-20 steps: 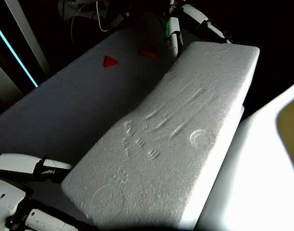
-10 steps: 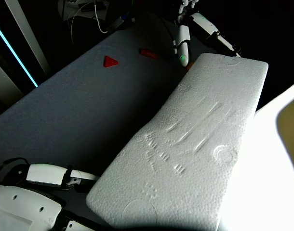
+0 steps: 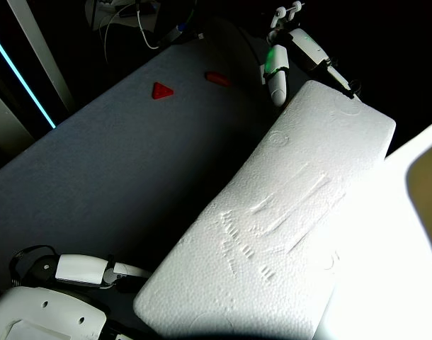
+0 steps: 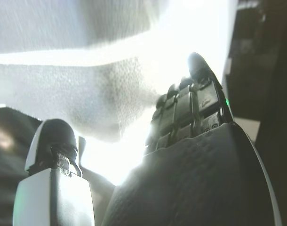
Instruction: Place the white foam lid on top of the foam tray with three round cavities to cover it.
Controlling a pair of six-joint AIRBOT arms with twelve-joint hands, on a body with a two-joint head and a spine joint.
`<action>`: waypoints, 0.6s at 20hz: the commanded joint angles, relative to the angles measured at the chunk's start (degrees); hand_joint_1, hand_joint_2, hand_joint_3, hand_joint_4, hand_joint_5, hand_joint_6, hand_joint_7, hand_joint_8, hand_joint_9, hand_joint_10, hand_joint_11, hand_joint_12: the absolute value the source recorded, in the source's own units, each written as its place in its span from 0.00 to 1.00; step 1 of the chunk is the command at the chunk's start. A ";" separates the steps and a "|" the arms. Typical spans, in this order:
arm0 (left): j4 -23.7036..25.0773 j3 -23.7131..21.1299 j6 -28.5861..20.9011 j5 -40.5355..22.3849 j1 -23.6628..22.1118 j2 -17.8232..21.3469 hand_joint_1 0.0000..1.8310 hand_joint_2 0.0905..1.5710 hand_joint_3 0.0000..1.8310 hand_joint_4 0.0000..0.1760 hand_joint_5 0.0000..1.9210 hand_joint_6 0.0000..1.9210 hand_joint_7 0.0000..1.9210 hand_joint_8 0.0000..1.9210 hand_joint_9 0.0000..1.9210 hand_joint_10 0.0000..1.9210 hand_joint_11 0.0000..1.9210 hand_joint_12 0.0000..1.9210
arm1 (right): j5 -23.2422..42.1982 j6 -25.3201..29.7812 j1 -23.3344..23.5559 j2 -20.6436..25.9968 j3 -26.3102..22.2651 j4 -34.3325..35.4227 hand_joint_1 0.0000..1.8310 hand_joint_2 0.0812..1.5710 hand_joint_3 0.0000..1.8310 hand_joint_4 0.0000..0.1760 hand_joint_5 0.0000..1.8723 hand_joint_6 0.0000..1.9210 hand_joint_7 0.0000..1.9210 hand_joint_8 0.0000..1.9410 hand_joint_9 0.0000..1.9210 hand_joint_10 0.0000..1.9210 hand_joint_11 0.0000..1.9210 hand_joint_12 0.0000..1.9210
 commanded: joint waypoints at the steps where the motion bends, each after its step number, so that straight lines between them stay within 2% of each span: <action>1: 3.36 -0.55 -0.30 -6.81 -0.08 -0.53 0.21 0.69 0.00 0.10 0.04 0.00 0.00 0.00 0.00 0.00 0.00 0.27 | 5.12 0.07 0.77 -0.09 -0.22 -4.10 0.25 0.79 0.00 0.00 0.00 0.00 0.00 0.00 0.00 0.02 0.00 0.31; 4: 2.33 -0.67 -0.30 -7.05 1.09 -0.26 0.20 0.68 0.00 0.01 0.02 0.00 0.00 0.00 0.00 0.00 0.00 0.17 | 4.70 0.07 0.77 -0.18 -0.05 -4.10 0.25 0.79 0.00 0.00 0.00 0.00 0.00 0.00 0.00 0.01 0.00 0.31; 5: 1.76 -0.76 -0.28 -7.38 1.58 -0.08 0.20 0.68 0.00 0.02 0.02 0.00 0.00 0.00 0.00 0.00 0.00 0.15 | 4.64 0.07 0.77 -0.18 -0.05 -4.10 0.24 0.79 0.00 0.00 0.00 0.00 0.00 0.00 0.00 0.00 0.00 0.31; 6: 1.19 -0.93 -0.28 -7.96 2.11 0.11 0.20 0.69 0.00 0.03 0.02 0.00 0.00 0.00 0.00 0.00 0.00 0.16 | 4.56 0.10 0.77 -0.18 -0.10 -4.10 0.23 0.80 0.00 0.00 0.01 0.00 0.01 0.00 0.03 0.02 0.00 0.46; 7: 0.65 -1.21 -0.21 -8.36 2.63 0.38 0.20 0.69 0.00 0.00 0.02 0.00 0.00 0.00 0.00 0.00 0.00 0.19 | 4.37 0.19 0.77 -0.18 -0.13 -4.22 0.24 0.80 0.00 0.00 0.01 0.00 0.02 0.00 0.04 0.02 0.00 0.53; 8: 0.33 -1.32 -0.10 -8.27 3.02 0.67 0.20 0.69 0.00 0.00 0.02 0.00 0.00 0.00 0.00 0.00 0.00 0.28 | 4.18 0.21 0.77 -0.18 -0.16 -4.45 0.25 0.81 0.00 0.00 0.04 0.02 0.03 0.01 0.05 0.03 0.00 0.57; 9: -0.06 -1.34 -0.10 -8.40 3.26 0.75 0.20 0.69 0.00 0.00 0.02 0.00 0.00 0.00 0.00 0.00 0.00 0.31 | 4.17 0.21 0.76 -0.18 -0.18 -4.45 0.26 0.81 0.00 0.00 0.03 0.01 0.01 0.00 0.03 0.02 0.00 0.53; 10: -0.14 -1.33 -0.09 -8.33 3.37 0.79 0.20 0.70 0.00 0.00 0.02 0.00 0.00 0.00 0.00 0.00 0.00 0.35 | 4.17 0.21 0.76 -0.18 -0.18 -4.45 0.25 0.81 0.00 0.00 0.04 0.01 0.02 0.00 0.03 0.02 0.00 0.54; 11: -0.13 -1.26 0.29 -7.67 3.29 0.77 0.21 0.70 0.00 0.00 0.02 0.00 0.00 0.00 0.00 0.00 0.00 0.36 | 4.17 0.21 0.76 -0.17 -0.18 -4.45 0.26 0.80 0.00 0.00 0.01 0.00 0.00 0.00 0.01 0.01 0.00 0.45; 12: 0.04 -0.94 0.44 -6.88 3.05 0.55 0.21 0.69 0.00 0.00 0.01 0.00 0.00 0.00 0.00 0.00 0.00 0.32 | 4.17 0.21 0.76 -0.16 -0.17 -4.44 0.26 0.79 0.00 0.00 0.00 0.00 0.00 0.00 0.01 0.00 0.00 0.43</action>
